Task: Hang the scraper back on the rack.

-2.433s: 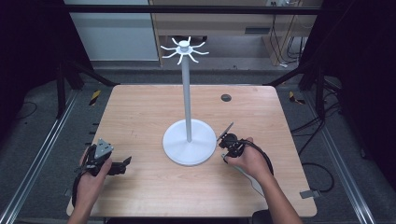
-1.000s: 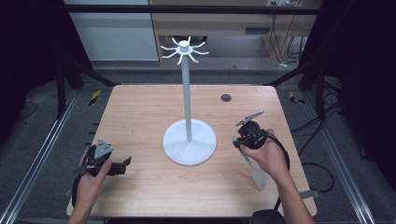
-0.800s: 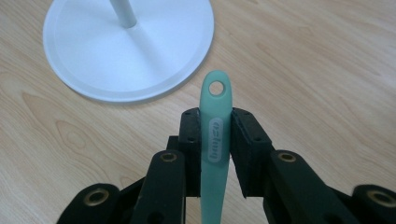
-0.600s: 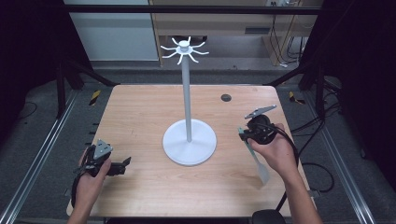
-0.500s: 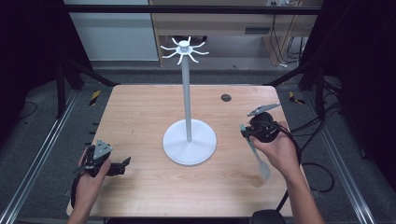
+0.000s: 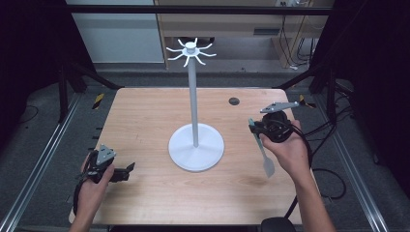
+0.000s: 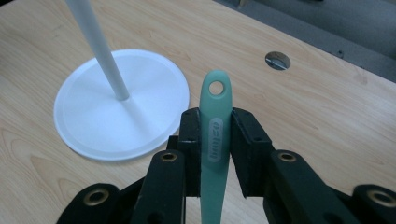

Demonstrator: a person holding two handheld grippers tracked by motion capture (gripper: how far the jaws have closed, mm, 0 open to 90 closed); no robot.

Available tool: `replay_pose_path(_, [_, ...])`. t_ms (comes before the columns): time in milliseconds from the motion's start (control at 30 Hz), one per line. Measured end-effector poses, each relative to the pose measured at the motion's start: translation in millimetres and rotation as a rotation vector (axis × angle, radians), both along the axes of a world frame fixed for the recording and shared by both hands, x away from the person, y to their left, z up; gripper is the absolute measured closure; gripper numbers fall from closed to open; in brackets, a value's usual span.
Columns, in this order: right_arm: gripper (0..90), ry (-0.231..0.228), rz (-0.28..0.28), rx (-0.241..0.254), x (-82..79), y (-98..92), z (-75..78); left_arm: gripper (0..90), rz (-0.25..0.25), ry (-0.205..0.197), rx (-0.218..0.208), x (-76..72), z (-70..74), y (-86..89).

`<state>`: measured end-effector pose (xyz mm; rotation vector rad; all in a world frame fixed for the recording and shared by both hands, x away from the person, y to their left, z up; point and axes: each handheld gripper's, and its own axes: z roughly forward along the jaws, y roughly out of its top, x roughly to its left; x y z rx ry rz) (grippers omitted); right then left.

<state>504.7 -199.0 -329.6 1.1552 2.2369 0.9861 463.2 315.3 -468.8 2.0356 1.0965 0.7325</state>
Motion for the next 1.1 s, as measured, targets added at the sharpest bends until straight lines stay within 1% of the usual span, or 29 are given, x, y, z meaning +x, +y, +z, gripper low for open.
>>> replay_pose_path(133, [74.9,-0.025,-0.001,0.035,-2.1,1.2,3.7,2.6,-0.001,0.000,0.001,0.6,-0.5,-0.7])
replay_pose_path(200, [74.9,-0.055,-0.002,0.054,-3.1,3.0,6.7,2.6,-0.003,0.001,0.004,0.6,-0.6,-1.0])
replay_pose_path(267, [74.8,-0.069,0.003,0.062,-3.7,4.5,8.8,2.6,-0.002,0.000,0.003,0.6,-0.6,-1.0])
replay_pose_path(300, [74.8,-0.069,0.003,0.062,-3.7,4.5,8.8,2.6,-0.001,0.000,0.003,0.5,-0.6,-0.9])
replay_pose_path(367, [74.8,-0.086,0.008,0.070,-5.2,7.3,12.7,2.6,-0.001,0.001,0.003,0.4,-0.6,-0.6])
replay_pose_path(433, [74.8,-0.089,0.008,0.077,-5.6,8.6,14.2,2.6,0.001,0.001,0.004,0.3,-0.7,-0.4])
replay_pose_path(467, [74.8,-0.098,0.014,0.080,-6.2,10.9,16.6,2.6,0.001,0.001,0.005,0.2,-0.6,-0.5])
replay_pose_path(500, [74.8,-0.098,0.014,0.080,-6.2,10.9,16.6,2.6,0.001,0.001,0.005,0.2,-0.6,-0.5])
replay_pose_path(667, [74.8,-0.128,0.015,0.082,-8.0,16.2,21.3,2.6,-0.003,0.004,0.008,1.1,-1.1,-1.2])
replay_pose_path(700, [74.8,-0.130,0.014,0.089,-8.0,18.2,21.7,2.6,-0.003,0.006,0.008,1.4,-1.5,-1.5])
replay_pose_path(767, [74.8,-0.134,0.014,0.087,-7.6,19.8,22.1,2.6,-0.003,0.007,0.011,1.7,-1.9,-1.8])
replay_pose_path(800, [74.8,-0.134,0.010,0.096,-7.6,20.8,22.7,2.6,-0.001,0.007,0.009,1.6,-1.9,-1.8])
replay_pose_path(967, [74.8,-0.143,0.019,0.110,-7.8,23.9,25.3,2.6,0.001,0.004,0.008,0.9,-1.2,-0.2])
replay_pose_path(1100, [74.8,-0.168,0.015,0.118,-10.7,27.9,29.8,2.6,-0.001,0.004,0.008,1.0,-1.2,-0.7])
